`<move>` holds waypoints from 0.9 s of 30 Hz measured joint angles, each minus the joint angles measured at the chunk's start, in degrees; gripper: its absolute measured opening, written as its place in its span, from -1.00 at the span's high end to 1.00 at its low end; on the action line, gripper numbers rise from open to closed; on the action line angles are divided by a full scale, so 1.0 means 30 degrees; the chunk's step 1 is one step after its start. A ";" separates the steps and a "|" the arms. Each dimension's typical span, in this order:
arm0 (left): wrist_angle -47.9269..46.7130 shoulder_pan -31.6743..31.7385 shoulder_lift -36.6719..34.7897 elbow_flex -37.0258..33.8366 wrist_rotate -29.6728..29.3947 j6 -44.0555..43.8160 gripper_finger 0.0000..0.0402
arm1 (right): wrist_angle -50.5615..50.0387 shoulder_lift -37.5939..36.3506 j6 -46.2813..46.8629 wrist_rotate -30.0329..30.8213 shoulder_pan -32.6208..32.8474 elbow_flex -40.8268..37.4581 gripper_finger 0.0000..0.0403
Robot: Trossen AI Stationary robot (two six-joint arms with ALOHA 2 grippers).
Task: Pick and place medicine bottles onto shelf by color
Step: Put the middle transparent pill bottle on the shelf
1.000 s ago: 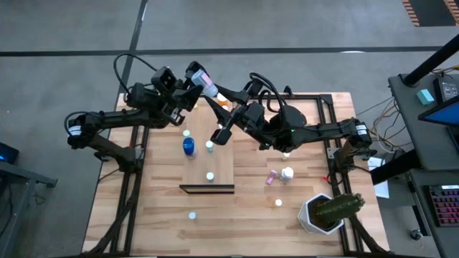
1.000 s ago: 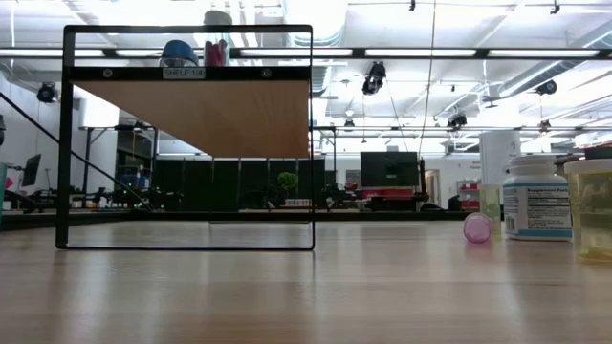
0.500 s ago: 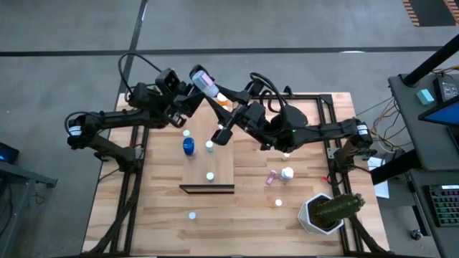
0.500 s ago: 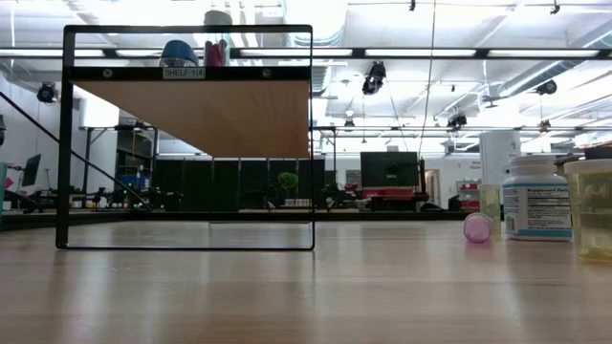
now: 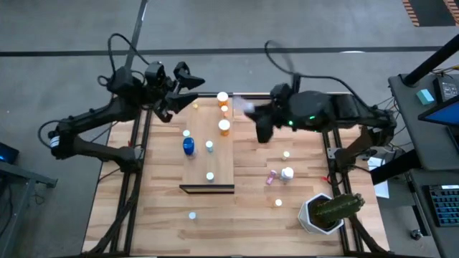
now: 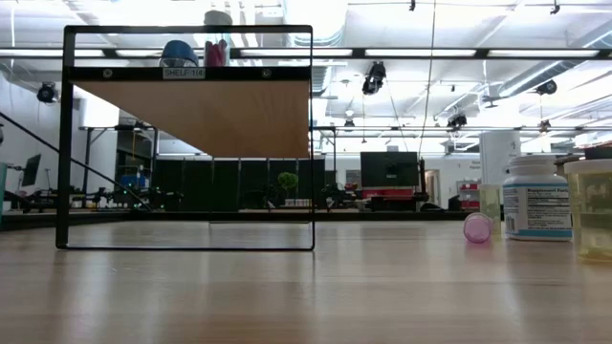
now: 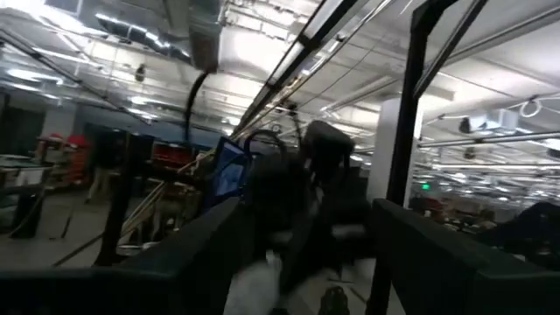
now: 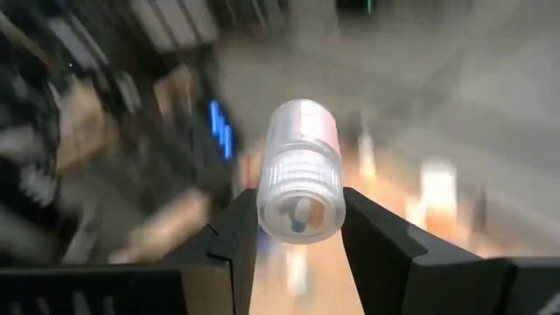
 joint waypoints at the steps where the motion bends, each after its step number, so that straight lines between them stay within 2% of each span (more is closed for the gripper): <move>1: -0.0447 0.0003 -0.0253 0.0000 -0.0275 0.0132 -0.20 | -0.2189 0.0230 0.1781 -0.1088 -0.0119 0.0401 0.35; 3: -0.0837 0.0010 -0.0551 0.0000 -0.0829 0.0185 -0.20 | -0.5422 0.0781 0.4681 -0.3726 -0.0319 0.0860 0.35; 5: -0.0954 0.0014 -0.0697 0.0000 -0.1235 0.0153 -0.20 | -0.6941 0.1422 0.6326 -0.6233 -0.0475 0.0912 0.35; 8: -0.0973 0.0014 -0.0885 0.0007 -0.1285 0.0076 -0.20 | -0.7980 0.2576 0.7350 -0.9198 -0.0651 0.0890 0.35; 11: -0.0960 0.0007 -0.1172 0.0015 -0.1278 -0.0040 -0.20 | -0.8788 0.3726 0.7808 -1.1143 -0.1069 0.0890 0.34; 21: -0.0964 -0.0007 -0.2822 0.0029 -0.1278 -0.0063 -0.20 | -0.9320 0.6841 0.6156 -1.1650 -0.3456 0.1701 0.34; 27: -0.1099 -0.0007 -0.3267 0.0029 -0.1278 -0.0063 -0.20 | -0.9283 0.9272 0.4751 -1.1648 -0.4025 0.3570 0.34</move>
